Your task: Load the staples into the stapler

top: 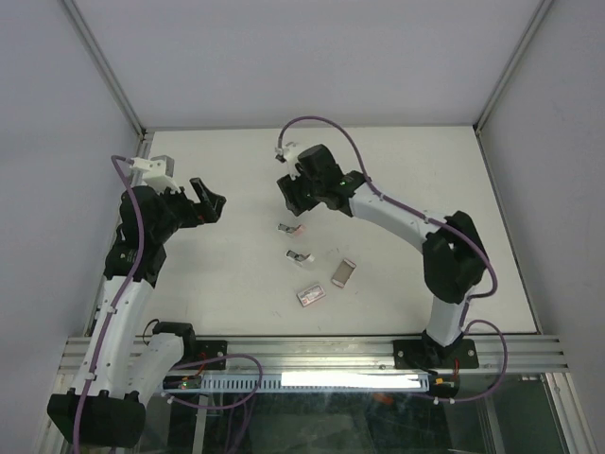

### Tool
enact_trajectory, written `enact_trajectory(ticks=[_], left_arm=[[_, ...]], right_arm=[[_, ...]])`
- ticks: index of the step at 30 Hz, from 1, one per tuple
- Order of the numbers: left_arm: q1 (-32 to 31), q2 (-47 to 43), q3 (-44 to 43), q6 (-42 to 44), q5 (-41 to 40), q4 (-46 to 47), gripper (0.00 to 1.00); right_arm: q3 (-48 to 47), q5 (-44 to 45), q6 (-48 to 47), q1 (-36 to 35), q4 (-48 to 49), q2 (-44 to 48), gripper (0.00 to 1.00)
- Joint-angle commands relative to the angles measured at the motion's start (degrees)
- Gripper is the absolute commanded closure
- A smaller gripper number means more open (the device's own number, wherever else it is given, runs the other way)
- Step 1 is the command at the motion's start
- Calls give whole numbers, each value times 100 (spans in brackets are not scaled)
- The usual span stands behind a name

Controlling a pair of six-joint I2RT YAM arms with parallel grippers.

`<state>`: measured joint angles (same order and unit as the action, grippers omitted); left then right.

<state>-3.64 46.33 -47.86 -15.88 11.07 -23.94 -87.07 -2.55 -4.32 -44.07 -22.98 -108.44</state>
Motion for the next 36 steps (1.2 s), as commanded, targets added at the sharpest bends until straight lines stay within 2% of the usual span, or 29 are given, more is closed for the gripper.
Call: enact_trajectory(ticks=[1,3,6,10,14,18,21,24,29,31,34,36], left_arm=[[62,174,85,-230,430,455,2],[-27,207,189,-514,729,641,5],[-513,132,378,-904,393,818,5],[-1933,134,642,-1427,-629,987,5],[-3232,506,856,-1992,-1534,1219,1],[-4504,1294,689,-2229,-2553,1370,1],[-5117,2026,244,-2251,-3043,1359,1],[-5384,2717,-137,-2179,-3422,1271,1],[-5446,3404,-443,-2133,-3630,1225,3],[-5450,3609,-529,-2105,-3691,1206,9],[-5454,3917,-649,-2065,-3733,1187,24],[-5448,4034,-710,-2044,-3735,1178,29]], right_arm=[[543,-240,626,197,512,1269,41],[1041,-329,857,369,620,1751,35],[1829,-374,1090,634,759,2454,30],[2798,-464,1272,1004,804,3283,25],[3501,-314,1525,1192,869,3838,24],[4100,-320,1830,1219,1154,4326,24],[4443,-356,1970,1224,1293,4581,24],[4688,-222,2083,1234,1345,4810,24],[5061,95,2254,1243,1442,5330,24],[5139,151,2275,1248,1446,5487,24],[5210,174,2278,1255,1428,5613,24],[5246,183,2281,1261,1411,5632,24]])
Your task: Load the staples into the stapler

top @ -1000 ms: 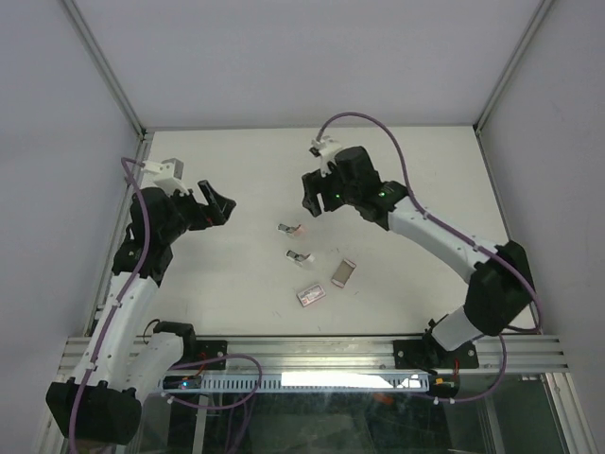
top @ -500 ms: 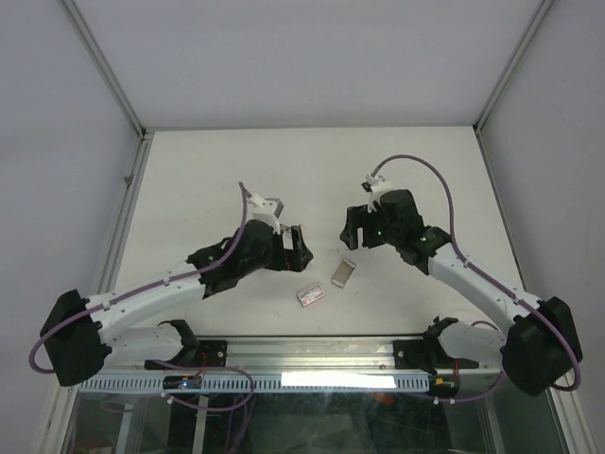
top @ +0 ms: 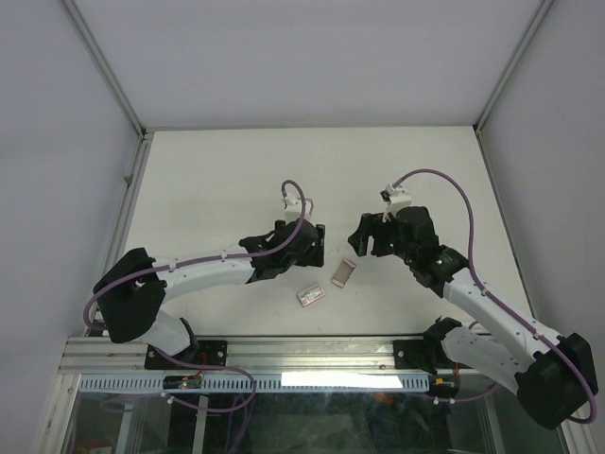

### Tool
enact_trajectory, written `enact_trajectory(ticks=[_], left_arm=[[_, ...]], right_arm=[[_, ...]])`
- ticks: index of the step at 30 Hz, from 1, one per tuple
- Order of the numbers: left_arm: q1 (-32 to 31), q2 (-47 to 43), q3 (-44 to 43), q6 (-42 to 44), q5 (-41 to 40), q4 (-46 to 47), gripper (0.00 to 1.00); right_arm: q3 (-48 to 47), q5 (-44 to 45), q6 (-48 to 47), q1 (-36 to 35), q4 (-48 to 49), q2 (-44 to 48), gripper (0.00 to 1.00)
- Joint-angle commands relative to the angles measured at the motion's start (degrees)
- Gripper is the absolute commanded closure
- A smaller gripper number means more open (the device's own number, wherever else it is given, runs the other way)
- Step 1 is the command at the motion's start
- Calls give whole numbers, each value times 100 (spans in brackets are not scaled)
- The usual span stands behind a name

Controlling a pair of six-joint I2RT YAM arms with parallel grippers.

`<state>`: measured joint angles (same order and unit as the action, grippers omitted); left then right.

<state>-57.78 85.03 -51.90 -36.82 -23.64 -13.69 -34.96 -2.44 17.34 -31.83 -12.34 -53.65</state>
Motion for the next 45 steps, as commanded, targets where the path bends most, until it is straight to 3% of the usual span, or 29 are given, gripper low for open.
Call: enact_trajectory(ticks=[1,11,27,33,43,45], left_arm=[[-40,231,-327,52,-251,147,31],[-40,554,-507,62,-150,-33,46],[-308,713,-684,153,-646,-606,60],[-331,801,-757,186,-634,-608,78],[-317,543,-754,-11,-488,-581,100],[-278,465,-730,-41,-380,-546,100]], right_arm=[[43,169,124,44,346,165,24],[111,155,147,64,384,197,24],[113,173,160,124,404,206,24],[104,166,147,140,398,196,24],[81,86,138,151,385,153,25],[77,79,140,149,381,153,24]])
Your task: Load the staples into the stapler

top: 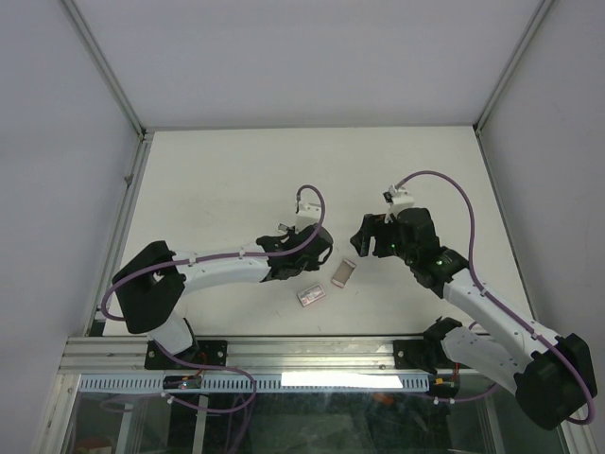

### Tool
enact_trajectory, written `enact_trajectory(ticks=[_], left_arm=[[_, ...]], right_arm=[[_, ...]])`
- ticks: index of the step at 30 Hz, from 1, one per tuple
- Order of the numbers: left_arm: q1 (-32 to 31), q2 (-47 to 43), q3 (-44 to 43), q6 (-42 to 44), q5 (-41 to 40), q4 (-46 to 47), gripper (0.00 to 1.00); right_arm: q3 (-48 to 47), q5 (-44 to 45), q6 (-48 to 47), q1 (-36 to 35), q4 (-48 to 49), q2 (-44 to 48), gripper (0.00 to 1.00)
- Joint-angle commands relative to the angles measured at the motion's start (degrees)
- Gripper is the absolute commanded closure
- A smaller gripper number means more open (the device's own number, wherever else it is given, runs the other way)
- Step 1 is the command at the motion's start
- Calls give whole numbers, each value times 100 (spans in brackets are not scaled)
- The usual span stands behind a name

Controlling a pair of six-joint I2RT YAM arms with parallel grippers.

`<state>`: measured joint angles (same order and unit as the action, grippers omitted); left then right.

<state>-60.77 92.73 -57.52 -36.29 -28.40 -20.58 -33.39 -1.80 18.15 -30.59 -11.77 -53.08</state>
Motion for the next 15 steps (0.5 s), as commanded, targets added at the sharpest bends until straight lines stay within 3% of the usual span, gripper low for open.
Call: enact_trajectory(ticks=[1,15], left_arm=[[62,-350,-138,-104,189,187,100],[1060,-717,839,-266,2106,1488,100]], right_arm=[[-73,16,59,26,324,96,24],[-45,-32,31,26,288,61,24]])
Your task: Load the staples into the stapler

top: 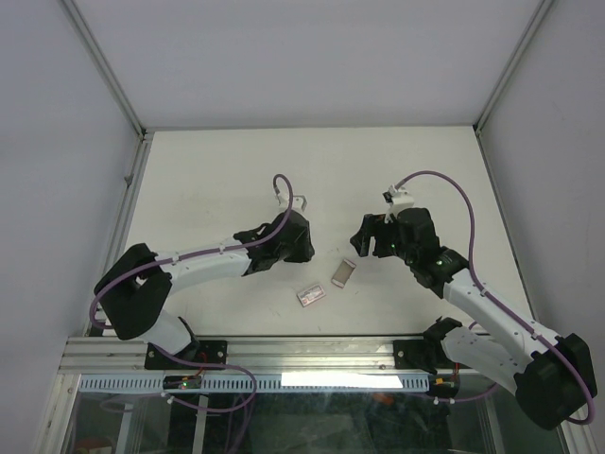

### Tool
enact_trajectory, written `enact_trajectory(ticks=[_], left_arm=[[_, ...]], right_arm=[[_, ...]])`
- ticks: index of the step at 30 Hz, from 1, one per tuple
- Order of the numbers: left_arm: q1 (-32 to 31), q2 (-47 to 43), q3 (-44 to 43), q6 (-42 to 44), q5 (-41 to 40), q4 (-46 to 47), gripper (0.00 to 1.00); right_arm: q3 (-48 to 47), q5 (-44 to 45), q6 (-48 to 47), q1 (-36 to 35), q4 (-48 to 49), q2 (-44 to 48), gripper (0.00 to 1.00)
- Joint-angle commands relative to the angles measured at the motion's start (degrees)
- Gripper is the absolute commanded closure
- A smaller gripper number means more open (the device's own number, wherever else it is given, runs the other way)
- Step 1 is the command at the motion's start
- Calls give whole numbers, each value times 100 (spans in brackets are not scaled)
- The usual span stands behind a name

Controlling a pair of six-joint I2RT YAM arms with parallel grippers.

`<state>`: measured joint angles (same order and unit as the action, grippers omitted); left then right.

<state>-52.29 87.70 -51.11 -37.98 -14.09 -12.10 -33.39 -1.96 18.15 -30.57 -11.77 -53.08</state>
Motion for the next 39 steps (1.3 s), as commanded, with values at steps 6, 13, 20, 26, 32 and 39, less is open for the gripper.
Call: enact_trajectory(ticks=[6,13,20,26,32,39], left_arm=[[484,-245,511,-166,1122,1025,100],[784,-249,762,-173,1417,1271,100],[977,-284,910,-142,1581,1400,100],[1098,-473,985,-97,1761,1523,90],[1209,-913,1065,-57,1796,1532,62],[1315,-1121,1114,48,1725,1384,56]], right_arm=[[-45,-24,44,20,277,44,24],[-39,-50,41,22,250,35,24],[-61,-106,40,21,252,9,24],[-110,-161,5,24,234,-15,24],[-145,-197,-4,22,225,-65,24],[-84,-656,-94,19,473,-138,24]])
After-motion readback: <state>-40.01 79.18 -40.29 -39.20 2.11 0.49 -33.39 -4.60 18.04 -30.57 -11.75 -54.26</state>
